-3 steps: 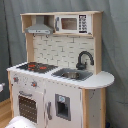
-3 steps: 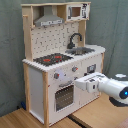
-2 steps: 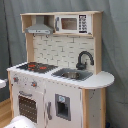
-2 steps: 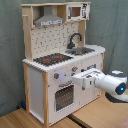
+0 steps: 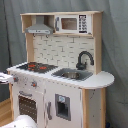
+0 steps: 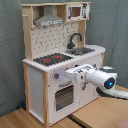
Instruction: Play with the kitchen
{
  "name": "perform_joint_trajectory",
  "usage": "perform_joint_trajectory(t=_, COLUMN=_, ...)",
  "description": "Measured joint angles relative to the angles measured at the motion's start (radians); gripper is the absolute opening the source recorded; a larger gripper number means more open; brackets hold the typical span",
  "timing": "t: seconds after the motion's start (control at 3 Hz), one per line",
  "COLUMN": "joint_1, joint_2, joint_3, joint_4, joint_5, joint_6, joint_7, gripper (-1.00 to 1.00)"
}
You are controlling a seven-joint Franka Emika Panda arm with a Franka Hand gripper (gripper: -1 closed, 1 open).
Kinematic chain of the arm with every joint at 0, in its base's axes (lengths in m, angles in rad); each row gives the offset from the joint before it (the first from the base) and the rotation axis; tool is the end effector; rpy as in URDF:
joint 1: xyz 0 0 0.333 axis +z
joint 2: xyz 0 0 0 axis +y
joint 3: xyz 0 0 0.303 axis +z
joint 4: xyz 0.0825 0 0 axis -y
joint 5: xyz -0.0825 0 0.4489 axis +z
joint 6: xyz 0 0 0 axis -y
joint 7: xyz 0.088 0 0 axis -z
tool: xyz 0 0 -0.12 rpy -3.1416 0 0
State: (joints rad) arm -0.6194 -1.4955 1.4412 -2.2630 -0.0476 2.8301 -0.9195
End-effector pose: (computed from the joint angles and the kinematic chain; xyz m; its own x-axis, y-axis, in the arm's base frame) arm 0.3404 0.5120 0.4126 0.0555 0.6837 -0.7277 0.0294 0.7273 0.6856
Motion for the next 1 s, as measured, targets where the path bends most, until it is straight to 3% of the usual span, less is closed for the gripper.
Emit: perform_joint_trajectory(t=1.0, joint_1=-0.198, joint_2=-0.001, joint_3=0.116, joint_4=0.158, joint_5=0.000, joint_6=0.001, joint_7=0.122, gripper=1.00)
